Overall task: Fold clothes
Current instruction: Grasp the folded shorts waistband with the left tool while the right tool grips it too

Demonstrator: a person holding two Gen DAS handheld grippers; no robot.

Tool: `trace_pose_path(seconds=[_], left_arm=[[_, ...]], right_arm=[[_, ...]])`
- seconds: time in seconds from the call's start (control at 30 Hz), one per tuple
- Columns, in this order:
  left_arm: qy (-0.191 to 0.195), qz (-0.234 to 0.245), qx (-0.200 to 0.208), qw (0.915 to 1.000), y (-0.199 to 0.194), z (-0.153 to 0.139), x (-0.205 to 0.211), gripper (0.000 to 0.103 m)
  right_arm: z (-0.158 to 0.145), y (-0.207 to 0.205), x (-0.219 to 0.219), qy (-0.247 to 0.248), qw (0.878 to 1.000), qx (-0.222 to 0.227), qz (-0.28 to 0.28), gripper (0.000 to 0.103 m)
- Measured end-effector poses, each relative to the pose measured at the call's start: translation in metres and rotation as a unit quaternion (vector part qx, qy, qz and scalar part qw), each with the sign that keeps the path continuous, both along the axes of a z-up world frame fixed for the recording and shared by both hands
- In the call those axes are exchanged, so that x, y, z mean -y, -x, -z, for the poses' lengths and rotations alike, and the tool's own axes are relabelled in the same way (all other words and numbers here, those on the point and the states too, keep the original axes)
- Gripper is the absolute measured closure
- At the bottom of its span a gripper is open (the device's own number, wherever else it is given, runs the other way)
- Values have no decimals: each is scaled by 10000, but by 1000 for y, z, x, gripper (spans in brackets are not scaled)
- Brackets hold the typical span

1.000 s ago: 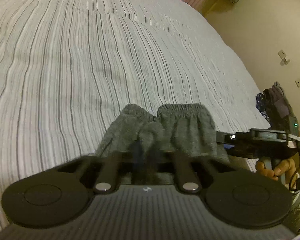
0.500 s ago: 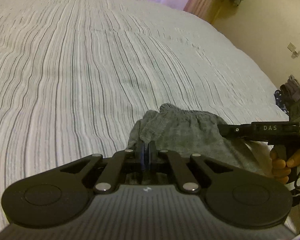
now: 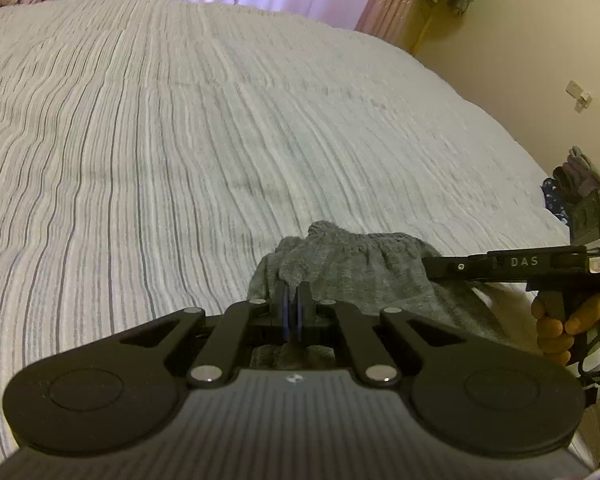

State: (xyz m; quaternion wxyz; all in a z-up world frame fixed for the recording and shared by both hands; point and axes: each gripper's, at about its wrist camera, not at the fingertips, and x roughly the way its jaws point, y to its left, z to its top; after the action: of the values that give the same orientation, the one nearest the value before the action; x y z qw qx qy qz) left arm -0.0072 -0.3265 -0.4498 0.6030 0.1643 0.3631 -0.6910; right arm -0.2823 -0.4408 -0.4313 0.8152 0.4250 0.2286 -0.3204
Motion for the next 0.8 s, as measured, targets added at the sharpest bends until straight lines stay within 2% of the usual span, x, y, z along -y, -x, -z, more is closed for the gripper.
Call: trace_pose_path(seconds=[0.1,0.13,0.23,0.3,0.4,0.43,0.47,0.5,0.53,0.57,0.6,0.63,0.73,0.8], left_arm=[[349,76,55,9993,0,-12,-10,102],[343,67,106,9993,-1,-10,-10,101],[-62,9,260,9996,-2,11,-2,101],[-25,-29,307,9995,1,15,-5,101],[251,-59,387,9989,0,11,-11,100],[126,-153,474,9987,-2,15,-9,99],[-13,-224,563,9982,-5,20,-7,97],[-121,-316,612,9976,-9,23,-9,98],[-115,-404,539,9977,-14,20,-19,98],[-79,-488,435,9978,-20,15,-31,98],[-44,-572,330,9978,-26,11,-44,93],[-8,-655,226,9976,-32,6,-56,85],[128,-838,-113,9963,-47,-8,-99,83],[216,-707,-384,9965,-43,-17,-133,83]], right_arm=[[-6,0,-4,243,9997,60,11,84],[-6,0,-4,315,9995,56,18,84],[3,-8,-2,243,9996,-102,-80,84],[7,-11,-4,269,9995,-168,-84,84],[4,-8,-9,514,9986,-81,-82,84],[6,-10,-9,514,9985,-137,-97,83],[10,-12,-8,440,9987,-235,-125,70],[11,-11,-9,383,9989,-240,-120,68],[12,-9,-9,335,9991,-217,-105,67],[9,-3,-12,322,9993,-175,-25,61],[5,4,-14,318,9994,-126,73,55],[-1,15,-19,337,9993,-28,165,44],[-20,57,-46,407,9981,209,423,43],[-27,87,-73,402,9976,269,500,43]])
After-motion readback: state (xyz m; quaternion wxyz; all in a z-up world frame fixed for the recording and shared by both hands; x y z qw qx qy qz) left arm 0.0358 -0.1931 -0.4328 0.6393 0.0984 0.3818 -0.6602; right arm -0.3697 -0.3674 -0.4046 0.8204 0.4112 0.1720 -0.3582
